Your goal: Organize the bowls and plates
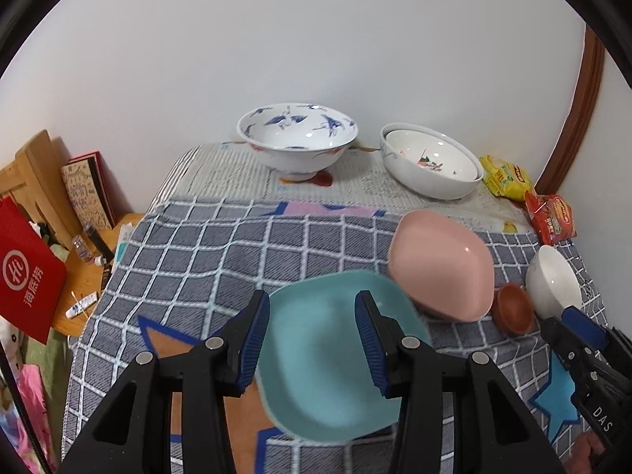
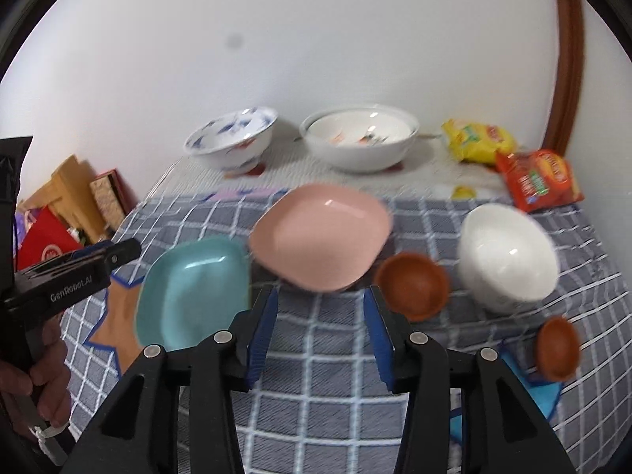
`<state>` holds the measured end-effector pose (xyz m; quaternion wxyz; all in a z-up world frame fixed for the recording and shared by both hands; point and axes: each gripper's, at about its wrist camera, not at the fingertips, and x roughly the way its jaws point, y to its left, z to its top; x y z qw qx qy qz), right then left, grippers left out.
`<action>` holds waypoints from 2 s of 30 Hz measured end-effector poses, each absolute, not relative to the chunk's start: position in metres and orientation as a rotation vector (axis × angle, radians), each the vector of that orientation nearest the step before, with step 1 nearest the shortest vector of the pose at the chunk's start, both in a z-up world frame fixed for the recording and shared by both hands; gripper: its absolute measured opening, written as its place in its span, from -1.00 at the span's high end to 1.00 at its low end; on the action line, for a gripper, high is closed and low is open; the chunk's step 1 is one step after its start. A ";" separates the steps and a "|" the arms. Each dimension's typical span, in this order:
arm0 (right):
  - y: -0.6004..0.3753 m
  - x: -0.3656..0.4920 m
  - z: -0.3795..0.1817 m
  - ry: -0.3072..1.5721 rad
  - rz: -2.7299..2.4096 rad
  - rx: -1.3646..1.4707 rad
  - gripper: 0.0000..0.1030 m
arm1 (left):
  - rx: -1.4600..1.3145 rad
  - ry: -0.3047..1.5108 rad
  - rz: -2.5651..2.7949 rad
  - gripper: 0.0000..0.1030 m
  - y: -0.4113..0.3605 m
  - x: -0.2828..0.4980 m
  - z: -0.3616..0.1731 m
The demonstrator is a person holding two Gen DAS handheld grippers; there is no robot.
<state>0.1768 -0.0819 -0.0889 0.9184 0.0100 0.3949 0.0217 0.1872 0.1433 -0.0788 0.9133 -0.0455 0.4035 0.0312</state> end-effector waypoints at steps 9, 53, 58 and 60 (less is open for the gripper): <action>-0.122 0.211 -0.078 0.802 0.013 0.062 0.13 | -0.060 0.845 0.044 0.17 0.108 0.230 -0.075; -0.128 0.329 -0.170 1.003 0.041 0.022 0.80 | 0.038 1.036 0.004 0.69 0.057 0.336 -0.160; -0.134 0.326 -0.161 0.963 0.032 0.058 0.92 | 0.027 0.987 0.003 0.75 0.058 0.328 -0.143; -0.136 0.322 -0.149 0.930 0.043 0.084 0.93 | 0.029 0.964 0.002 0.77 0.059 0.322 -0.131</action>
